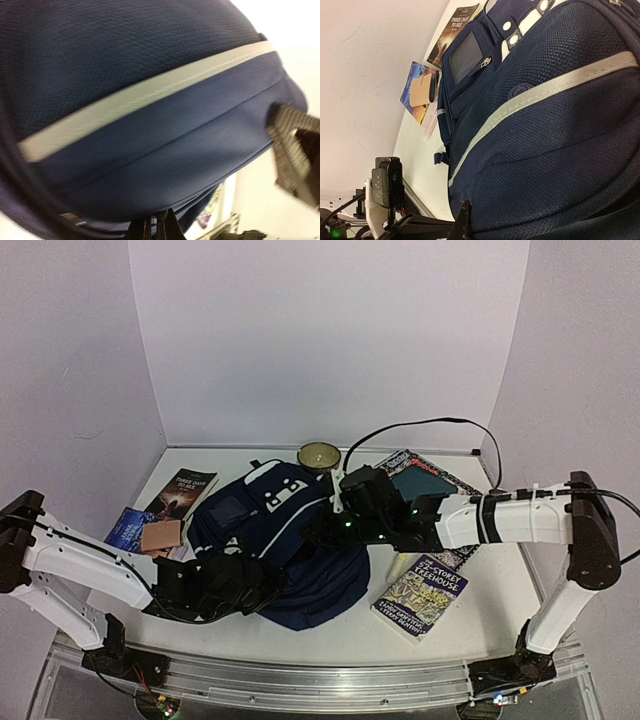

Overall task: Pack the student bag
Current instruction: Unzip the upper front pocket of the student bag.

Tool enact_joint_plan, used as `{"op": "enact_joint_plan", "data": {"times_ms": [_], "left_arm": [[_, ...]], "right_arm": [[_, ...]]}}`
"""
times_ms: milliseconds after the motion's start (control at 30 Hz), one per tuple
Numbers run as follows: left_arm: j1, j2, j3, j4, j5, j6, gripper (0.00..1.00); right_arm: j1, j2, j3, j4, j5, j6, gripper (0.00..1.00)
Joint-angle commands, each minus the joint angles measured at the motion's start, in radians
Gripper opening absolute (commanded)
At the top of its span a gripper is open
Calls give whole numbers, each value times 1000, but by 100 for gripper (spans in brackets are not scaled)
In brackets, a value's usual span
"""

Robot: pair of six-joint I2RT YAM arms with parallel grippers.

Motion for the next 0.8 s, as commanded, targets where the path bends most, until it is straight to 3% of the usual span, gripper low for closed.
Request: {"op": "enact_joint_plan", "data": {"times_ms": [0, 533, 767], "left_arm": [[18, -60, -40, -240, -29, 95, 0], [25, -209, -78, -651, -142, 241, 0], [132, -174, -58, -707, -138, 388, 0]], "right_arm": [[-50, -133, 4, 37, 17, -64, 0], [-118, -160, 12, 32, -185, -125, 0], [-138, -165, 21, 33, -275, -148, 0]]}}
